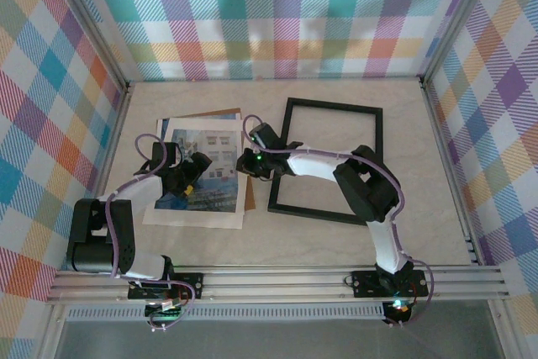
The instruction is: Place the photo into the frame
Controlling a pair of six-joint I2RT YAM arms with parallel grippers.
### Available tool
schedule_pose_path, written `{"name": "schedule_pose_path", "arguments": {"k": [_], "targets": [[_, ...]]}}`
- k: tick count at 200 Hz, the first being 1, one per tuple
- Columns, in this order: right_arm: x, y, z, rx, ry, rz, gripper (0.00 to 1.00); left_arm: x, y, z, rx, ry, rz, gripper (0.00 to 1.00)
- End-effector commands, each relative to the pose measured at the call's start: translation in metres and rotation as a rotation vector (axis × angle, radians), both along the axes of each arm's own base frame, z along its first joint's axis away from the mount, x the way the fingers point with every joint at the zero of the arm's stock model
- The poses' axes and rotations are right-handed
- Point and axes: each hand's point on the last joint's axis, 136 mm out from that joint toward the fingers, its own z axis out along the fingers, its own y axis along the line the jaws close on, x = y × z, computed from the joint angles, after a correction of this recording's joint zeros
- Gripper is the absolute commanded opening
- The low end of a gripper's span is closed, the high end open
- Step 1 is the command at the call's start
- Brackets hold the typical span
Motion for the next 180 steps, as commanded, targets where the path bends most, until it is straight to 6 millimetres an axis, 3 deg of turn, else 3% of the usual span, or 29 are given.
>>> {"name": "schedule_pose_path", "arguments": {"k": [1,22,60,87,103,122,138,180], "targets": [[0.005,0.007,0.024,0.023,-0.034,0.023,0.01,-0.012,0.0,0.002,0.019,0.064,-0.027,1.0],[0.008,0.002,0.043,0.017,-0.063,0.03,0.0,-0.003,0.001,0.028,0.041,0.02,-0.055,1.0],[0.02,-0.021,0.092,0.019,-0.157,0.055,0.0,0.02,-0.006,0.111,0.052,-0.117,-0.111,1.0],[0.033,-0.059,0.131,0.019,-0.227,0.061,0.0,0.028,-0.018,0.158,0.068,-0.19,-0.173,0.99],[0.04,-0.094,0.151,-0.021,-0.268,0.037,0.0,0.029,-0.029,0.18,0.084,-0.241,-0.204,0.99],[0.047,-0.142,0.172,-0.05,-0.291,-0.016,0.0,0.029,-0.045,0.191,0.108,-0.274,-0.247,0.99],[0.052,-0.185,0.193,-0.056,-0.312,-0.059,0.0,0.028,-0.06,0.189,0.156,-0.275,-0.295,0.99],[0.054,-0.303,0.238,-0.112,-0.382,-0.258,0.0,0.026,-0.111,0.152,0.203,-0.19,-0.405,0.99]]}}
